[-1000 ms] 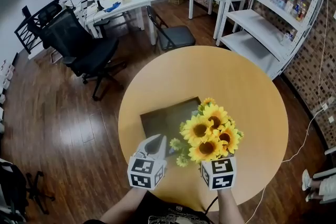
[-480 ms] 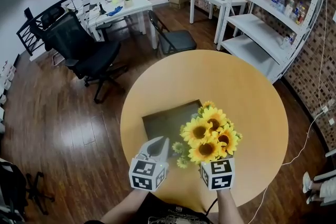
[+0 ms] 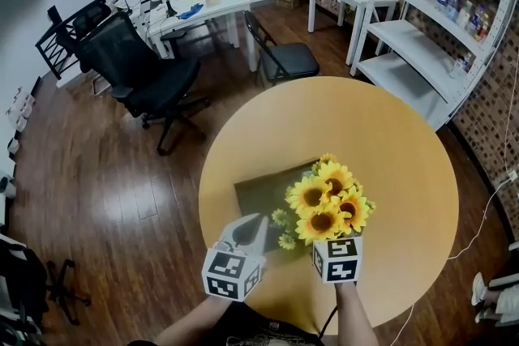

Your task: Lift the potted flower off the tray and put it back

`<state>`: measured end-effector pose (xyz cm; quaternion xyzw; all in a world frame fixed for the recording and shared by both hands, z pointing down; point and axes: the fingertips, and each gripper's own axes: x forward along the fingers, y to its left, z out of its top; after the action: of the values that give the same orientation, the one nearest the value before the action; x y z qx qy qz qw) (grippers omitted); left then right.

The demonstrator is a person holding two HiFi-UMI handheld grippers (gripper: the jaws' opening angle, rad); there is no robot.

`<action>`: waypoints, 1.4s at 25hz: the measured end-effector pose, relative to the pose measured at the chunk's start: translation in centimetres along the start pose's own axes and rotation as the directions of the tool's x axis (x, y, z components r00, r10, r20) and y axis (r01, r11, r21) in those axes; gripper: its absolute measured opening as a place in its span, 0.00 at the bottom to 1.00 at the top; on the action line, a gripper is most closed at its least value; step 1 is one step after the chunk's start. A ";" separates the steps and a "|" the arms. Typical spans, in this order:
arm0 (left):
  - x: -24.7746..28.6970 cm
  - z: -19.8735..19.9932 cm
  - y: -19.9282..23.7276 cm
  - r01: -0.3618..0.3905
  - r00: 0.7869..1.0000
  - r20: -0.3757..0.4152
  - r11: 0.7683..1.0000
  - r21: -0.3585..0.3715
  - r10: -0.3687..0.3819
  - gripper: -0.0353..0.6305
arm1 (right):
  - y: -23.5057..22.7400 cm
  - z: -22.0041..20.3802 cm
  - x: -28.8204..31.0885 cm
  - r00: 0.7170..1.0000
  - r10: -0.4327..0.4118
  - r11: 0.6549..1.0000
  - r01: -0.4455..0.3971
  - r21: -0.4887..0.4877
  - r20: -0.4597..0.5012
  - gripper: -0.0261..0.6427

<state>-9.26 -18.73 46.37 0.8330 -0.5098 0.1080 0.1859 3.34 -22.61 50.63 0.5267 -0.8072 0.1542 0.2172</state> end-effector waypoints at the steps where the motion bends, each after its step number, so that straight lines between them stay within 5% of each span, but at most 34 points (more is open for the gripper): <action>1: 0.0 -0.1 -0.3 0.002 1.000 -0.002 1.000 0.001 -0.002 0.06 | -0.2 -0.3 0.3 1.000 -0.001 1.000 0.001 -0.003 -0.003 0.82; 15: 1.5 -0.5 1.6 0.056 0.997 -0.051 0.998 0.019 -0.055 0.06 | 0.5 -2.4 8.9 0.997 -0.022 1.000 0.022 -0.003 -0.077 0.82; 35: 2.8 -0.4 3.0 0.048 0.996 -0.081 0.999 0.026 -0.046 0.06 | 0.0 -3.8 12.8 0.990 -0.029 0.999 0.034 0.030 -0.141 0.82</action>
<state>-10.67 -22.08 48.42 0.8422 -0.4807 0.1441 0.1969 -0.47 -30.78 60.46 0.5307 -0.7790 0.2004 0.2673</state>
